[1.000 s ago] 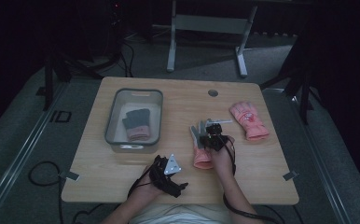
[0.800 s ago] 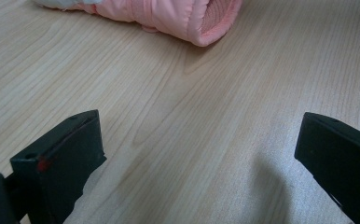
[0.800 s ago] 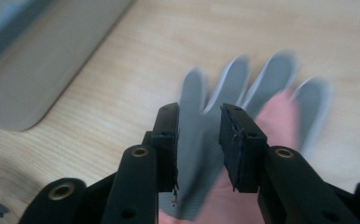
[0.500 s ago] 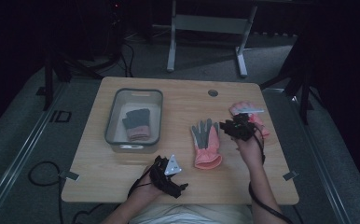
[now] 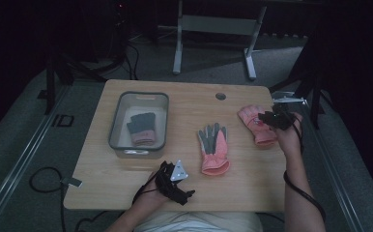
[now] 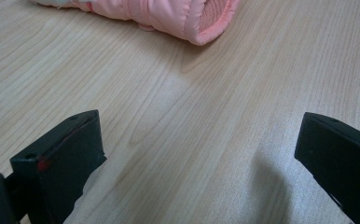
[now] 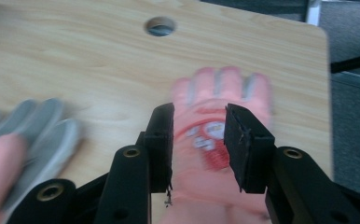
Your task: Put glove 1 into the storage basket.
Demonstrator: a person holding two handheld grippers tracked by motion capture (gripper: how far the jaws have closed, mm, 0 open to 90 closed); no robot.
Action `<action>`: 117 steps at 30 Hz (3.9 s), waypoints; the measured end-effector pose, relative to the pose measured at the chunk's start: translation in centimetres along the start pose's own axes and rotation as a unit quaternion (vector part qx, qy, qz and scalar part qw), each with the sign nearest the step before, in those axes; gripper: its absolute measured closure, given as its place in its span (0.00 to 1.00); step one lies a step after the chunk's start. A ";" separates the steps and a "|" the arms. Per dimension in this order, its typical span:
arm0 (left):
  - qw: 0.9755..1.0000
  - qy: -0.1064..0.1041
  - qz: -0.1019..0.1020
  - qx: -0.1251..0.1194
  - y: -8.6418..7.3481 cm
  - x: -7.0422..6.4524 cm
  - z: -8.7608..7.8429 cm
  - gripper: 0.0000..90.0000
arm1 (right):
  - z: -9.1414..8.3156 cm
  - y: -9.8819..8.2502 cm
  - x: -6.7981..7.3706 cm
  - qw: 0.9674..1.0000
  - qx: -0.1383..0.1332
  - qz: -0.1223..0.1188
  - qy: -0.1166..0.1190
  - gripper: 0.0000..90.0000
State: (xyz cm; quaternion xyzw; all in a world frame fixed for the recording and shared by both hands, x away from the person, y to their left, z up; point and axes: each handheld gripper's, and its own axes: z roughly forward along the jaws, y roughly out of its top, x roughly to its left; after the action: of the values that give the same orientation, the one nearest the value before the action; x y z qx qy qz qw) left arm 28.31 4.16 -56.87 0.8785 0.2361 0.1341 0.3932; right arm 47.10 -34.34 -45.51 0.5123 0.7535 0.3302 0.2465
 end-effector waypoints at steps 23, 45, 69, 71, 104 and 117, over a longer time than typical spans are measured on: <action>1.000 -0.003 0.012 -0.001 -0.2 -0.1 0.0 0.01 | 8.0 -2.8 -1.7 0.995 0.069 -0.062 -0.026 0.82; 1.000 -0.013 0.024 -0.009 -0.2 -0.2 -0.2 0.01 | -2.7 -0.6 1.5 0.998 0.028 0.012 -0.060 0.96; 0.999 -0.016 0.025 -0.017 -0.3 -0.2 -0.3 0.01 | -3.3 -7.9 5.2 0.994 0.069 0.056 -0.061 0.96; 0.999 -0.017 0.023 -0.015 -0.3 -0.2 -0.3 0.01 | -2.7 -8.0 5.0 0.993 0.076 0.058 -0.062 0.95; 0.999 -0.017 0.025 -0.013 -0.2 -0.3 -0.1 0.01 | -2.3 -9.6 3.7 0.996 0.085 0.014 -0.028 0.75; 0.999 -0.020 0.025 -0.012 -0.3 -0.3 -0.1 0.01 | -2.7 -8.8 4.7 0.994 0.076 0.049 -0.060 0.98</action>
State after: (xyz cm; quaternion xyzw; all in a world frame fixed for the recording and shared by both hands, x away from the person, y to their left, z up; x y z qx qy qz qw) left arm 27.96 4.23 -57.00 0.8818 0.2044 0.1289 0.4051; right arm 38.13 -32.84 -50.46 0.5846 0.7343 0.2524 0.2351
